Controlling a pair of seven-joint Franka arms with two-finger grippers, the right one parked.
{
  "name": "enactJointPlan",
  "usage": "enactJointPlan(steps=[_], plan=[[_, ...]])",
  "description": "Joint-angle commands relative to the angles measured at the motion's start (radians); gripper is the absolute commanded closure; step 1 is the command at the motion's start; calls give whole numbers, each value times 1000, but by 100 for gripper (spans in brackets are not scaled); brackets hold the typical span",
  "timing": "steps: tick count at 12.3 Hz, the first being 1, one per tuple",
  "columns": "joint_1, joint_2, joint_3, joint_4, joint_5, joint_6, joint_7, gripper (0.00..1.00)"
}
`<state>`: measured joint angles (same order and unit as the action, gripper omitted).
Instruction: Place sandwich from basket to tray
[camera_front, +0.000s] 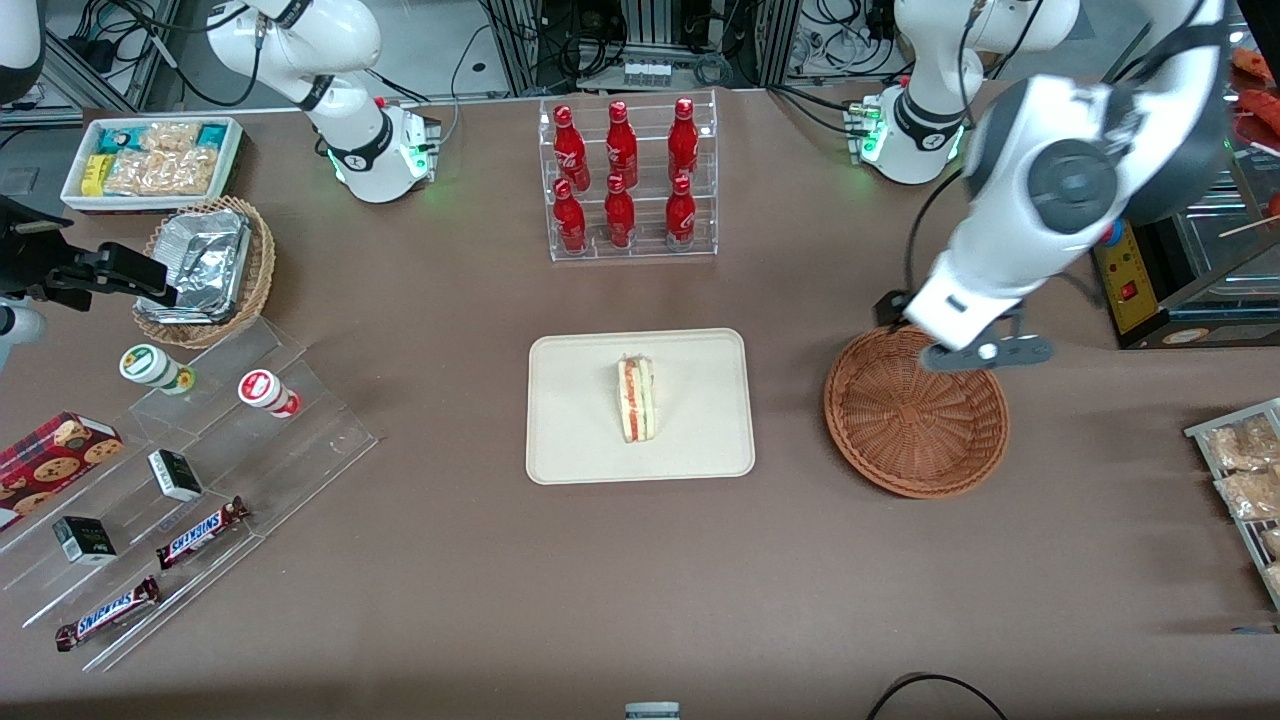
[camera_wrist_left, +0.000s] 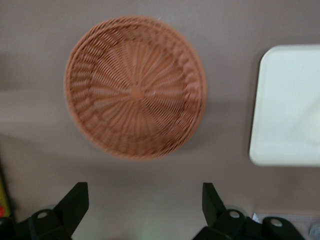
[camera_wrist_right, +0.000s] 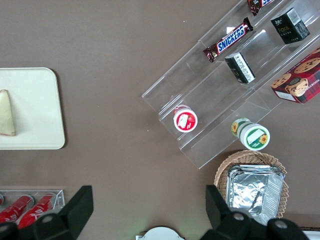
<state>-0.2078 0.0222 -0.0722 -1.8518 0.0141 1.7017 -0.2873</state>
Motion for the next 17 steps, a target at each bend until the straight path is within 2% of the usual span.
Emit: enactJointPlan(steps=[1,3,5,7,9,11,17], plan=[[103,-31,-14,60,-54,-111,156,0],[165,-53,3,132,-56,-219,300,0],[180,-51,67,231,-56,-312,387,0],[180,-51,121,290,-46,-321,418,0],[183,-47,127,322,-33,-307,428,0],[192,-45,124,330,30,-289,427,0],[191,-44,123,293,-8,-243,415,0]])
